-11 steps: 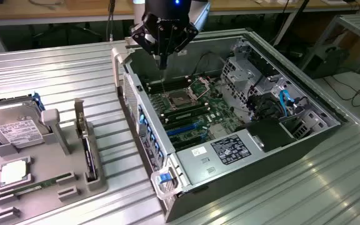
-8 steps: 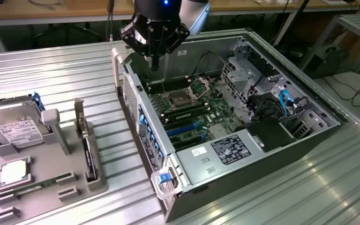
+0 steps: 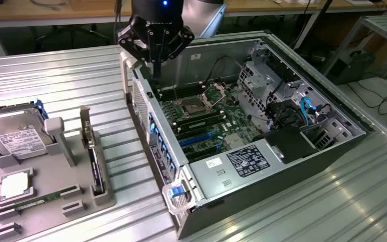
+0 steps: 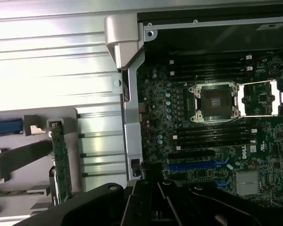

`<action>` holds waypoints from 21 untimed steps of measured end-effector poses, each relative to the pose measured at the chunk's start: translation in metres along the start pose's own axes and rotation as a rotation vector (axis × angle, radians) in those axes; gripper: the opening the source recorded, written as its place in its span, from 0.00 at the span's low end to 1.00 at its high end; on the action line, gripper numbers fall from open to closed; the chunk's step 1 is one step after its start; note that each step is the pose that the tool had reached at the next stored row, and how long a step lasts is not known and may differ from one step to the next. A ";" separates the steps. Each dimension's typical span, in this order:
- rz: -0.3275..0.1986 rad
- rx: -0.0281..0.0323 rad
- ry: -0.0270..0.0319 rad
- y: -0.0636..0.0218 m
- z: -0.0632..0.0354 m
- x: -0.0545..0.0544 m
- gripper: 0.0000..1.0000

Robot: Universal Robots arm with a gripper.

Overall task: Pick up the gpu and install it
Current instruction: 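Reach for the gpu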

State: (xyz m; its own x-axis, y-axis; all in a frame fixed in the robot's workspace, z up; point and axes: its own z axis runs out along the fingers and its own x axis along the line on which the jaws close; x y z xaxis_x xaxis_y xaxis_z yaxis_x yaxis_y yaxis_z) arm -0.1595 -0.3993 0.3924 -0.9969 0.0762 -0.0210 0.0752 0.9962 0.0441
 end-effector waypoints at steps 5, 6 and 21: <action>0.000 0.0001 0.0002 -0.0007 -0.0001 0.008 0.11; 0.000 0.0000 0.0003 -0.0009 -0.0002 0.010 0.11; 0.000 0.0002 0.0020 -0.0028 -0.0004 0.031 0.11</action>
State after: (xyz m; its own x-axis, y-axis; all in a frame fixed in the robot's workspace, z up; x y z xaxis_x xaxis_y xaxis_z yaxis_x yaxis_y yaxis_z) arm -0.1904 -0.3998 0.3921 -0.9969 0.0757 -0.0190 0.0748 0.9962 0.0439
